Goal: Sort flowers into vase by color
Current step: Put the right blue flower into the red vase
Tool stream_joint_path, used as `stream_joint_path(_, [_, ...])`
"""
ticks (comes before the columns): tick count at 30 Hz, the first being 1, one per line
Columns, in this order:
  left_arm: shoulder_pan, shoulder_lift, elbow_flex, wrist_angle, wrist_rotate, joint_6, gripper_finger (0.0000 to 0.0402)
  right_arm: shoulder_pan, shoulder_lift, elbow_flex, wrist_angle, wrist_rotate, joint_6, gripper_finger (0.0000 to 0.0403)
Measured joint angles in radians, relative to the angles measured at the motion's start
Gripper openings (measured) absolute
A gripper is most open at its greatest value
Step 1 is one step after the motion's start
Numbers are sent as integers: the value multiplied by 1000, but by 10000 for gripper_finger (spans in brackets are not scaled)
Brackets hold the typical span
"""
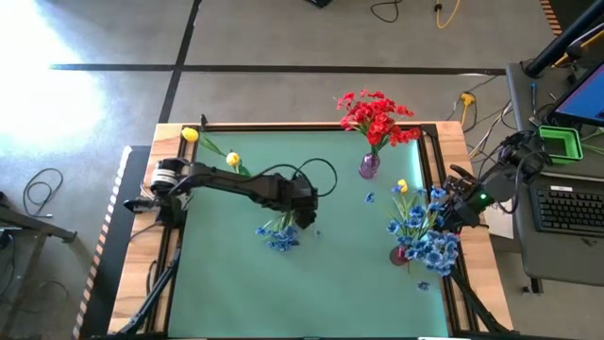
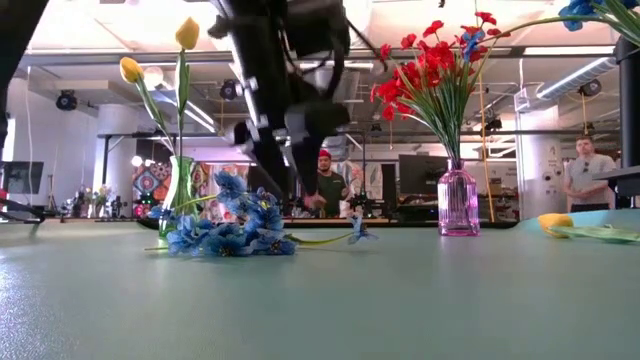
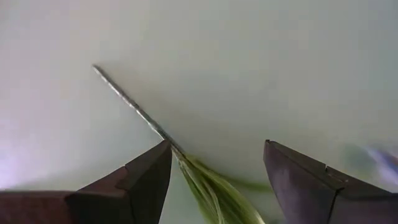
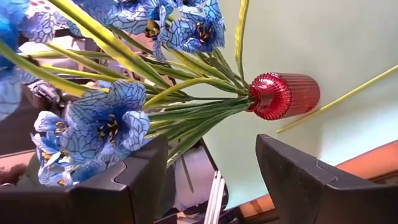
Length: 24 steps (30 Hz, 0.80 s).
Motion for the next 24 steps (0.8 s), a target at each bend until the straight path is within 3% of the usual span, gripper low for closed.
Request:
stream_joint_path(14, [41, 82, -94, 76, -1, -72, 226, 0, 100, 57, 2, -8, 9, 235])
stream_joint_path(18, [41, 80, -124, 99, -2, -103, 185, 0, 134, 96, 0, -8, 6, 235])
stream_joint_path(24, [40, 79, -135, 99, -2, -125, 86, 0, 174, 151, -5, 0, -21, 235])
